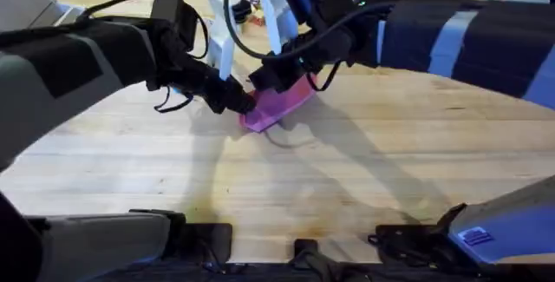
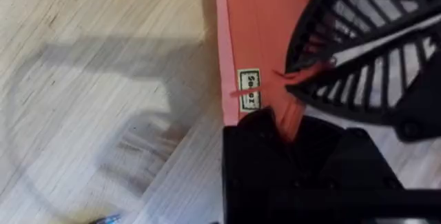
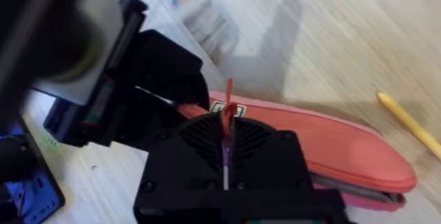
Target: Unzip the bag, pick up the pens from the table one at a time and place them inside, then zip the bag closed.
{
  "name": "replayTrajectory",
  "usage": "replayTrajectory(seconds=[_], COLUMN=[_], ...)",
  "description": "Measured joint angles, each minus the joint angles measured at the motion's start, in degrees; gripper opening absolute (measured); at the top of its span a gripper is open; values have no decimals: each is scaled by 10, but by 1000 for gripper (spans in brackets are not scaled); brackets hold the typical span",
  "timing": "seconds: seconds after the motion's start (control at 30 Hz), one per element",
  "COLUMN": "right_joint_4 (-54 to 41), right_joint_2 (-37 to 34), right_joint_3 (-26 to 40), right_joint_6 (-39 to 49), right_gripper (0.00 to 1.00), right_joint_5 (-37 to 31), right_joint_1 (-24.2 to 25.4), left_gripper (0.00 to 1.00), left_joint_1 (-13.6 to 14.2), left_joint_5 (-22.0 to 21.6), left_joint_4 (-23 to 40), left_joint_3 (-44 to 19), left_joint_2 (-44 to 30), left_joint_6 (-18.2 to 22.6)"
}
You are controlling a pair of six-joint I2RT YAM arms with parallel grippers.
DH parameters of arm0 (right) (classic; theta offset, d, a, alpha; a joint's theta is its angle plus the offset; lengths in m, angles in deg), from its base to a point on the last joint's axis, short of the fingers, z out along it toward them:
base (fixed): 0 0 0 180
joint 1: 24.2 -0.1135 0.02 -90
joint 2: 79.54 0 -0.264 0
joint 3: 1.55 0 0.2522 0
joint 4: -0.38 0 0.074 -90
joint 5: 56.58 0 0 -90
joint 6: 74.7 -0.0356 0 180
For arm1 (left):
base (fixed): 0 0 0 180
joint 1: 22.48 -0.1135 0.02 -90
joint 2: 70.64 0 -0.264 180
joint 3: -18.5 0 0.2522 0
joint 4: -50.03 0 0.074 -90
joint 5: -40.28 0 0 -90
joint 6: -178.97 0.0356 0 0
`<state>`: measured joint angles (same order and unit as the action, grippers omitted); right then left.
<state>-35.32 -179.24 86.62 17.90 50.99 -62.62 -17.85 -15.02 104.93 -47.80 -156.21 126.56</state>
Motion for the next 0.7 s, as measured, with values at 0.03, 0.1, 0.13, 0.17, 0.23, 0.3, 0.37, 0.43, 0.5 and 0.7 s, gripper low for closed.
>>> replayTrajectory(seconds=[0.03, 0.1, 0.13, 0.17, 0.23, 0.3, 0.37, 0.43, 0.5, 0.7], right_joint_4=[3, 9, 12, 13, 16, 20, 22, 22, 22, 23], right_joint_2=[0, 0, 0, 0, 0, 0, 0, 0, 0, 0], right_joint_3=[0, 0, 0, 0, 0, 0, 0, 0, 0, 0], right_joint_6=[-1, -7, -8, -9, -12, -17, -23, -27, -31, -34], right_gripper=[32, 32, 32, 32, 32, 32, 32, 32, 32, 472], right_joint_5=[-1, -1, -2, -2, -2, -2, -4, -6, -7, -26], right_joint_1=[-3, -9, -12, -15, -21, -25, -29, -30, -30, -18], left_gripper=[45, 44, 43, 43, 43, 43, 43, 43, 43, 43], left_joint_1=[0, 0, 0, 0, 0, 0, 0, 0, 0, -4], left_joint_5=[0, 0, 0, 0, 0, 0, 0, 0, 0, 2], left_joint_4=[0, 0, 0, 0, 0, 0, 0, 0, 0, 6], left_joint_3=[0, 0, 0, 0, 0, 0, 0, 0, 0, 0], left_joint_2=[0, 0, 0, 0, 0, 0, 0, 0, 0, 0], left_joint_6=[0, 0, 0, 0, 0, 0, 0, 1, 1, 10])
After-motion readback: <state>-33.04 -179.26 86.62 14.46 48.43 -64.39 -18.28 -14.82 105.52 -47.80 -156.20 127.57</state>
